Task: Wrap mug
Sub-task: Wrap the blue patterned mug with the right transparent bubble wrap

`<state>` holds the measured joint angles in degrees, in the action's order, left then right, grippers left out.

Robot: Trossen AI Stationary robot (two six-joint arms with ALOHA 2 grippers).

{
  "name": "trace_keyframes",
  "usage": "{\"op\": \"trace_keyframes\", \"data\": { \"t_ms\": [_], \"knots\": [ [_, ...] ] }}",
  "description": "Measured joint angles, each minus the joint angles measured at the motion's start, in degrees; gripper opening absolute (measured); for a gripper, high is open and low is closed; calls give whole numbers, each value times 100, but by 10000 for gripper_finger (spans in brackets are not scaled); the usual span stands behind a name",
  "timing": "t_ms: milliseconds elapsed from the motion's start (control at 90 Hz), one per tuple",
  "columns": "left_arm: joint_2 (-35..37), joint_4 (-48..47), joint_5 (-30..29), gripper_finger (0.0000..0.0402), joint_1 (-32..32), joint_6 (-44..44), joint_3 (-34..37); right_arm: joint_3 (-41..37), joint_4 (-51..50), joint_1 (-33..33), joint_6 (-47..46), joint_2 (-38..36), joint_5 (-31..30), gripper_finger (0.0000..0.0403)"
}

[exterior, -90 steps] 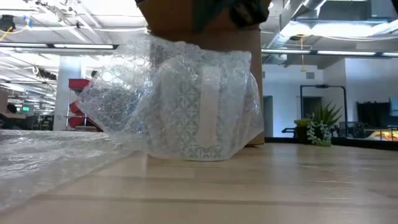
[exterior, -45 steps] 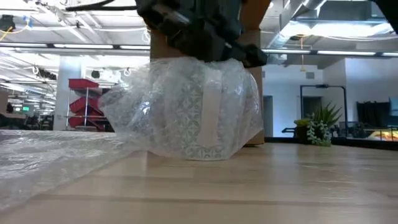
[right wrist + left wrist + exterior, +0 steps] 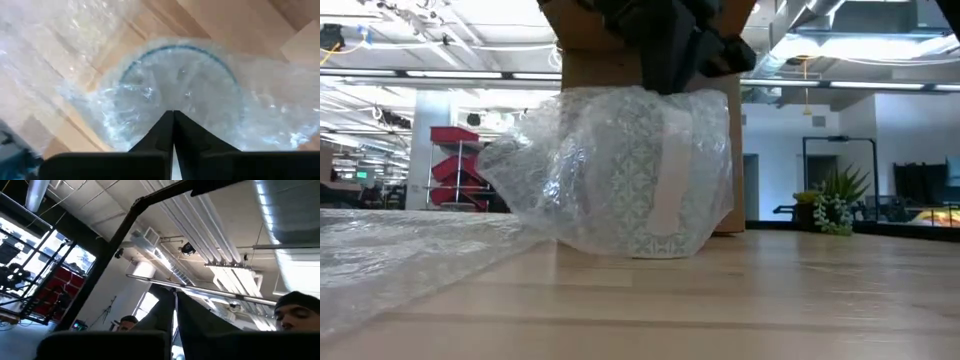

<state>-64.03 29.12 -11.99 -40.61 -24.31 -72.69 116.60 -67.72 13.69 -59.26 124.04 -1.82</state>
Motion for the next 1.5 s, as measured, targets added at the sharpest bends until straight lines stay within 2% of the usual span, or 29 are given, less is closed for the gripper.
{"op": "trace_keyframes", "data": {
  "t_ms": [222,511,689,1156,1500],
  "knots": [
    [-5,44,0,0,-77,-100,0,7,132,-50,-222,-86,8,0],
    [-7,-9,2,0,-121,2,0,27,209,-195,-135,823,4,0],
    [-7,-20,2,0,-121,4,0,50,197,-218,107,1043,208,0],
    [-7,-83,2,0,-121,-23,0,315,26,-250,139,471,188,0],
    [-7,-149,2,0,-121,-51,0,313,-89,-253,-254,57,345,0]
  ]
}}
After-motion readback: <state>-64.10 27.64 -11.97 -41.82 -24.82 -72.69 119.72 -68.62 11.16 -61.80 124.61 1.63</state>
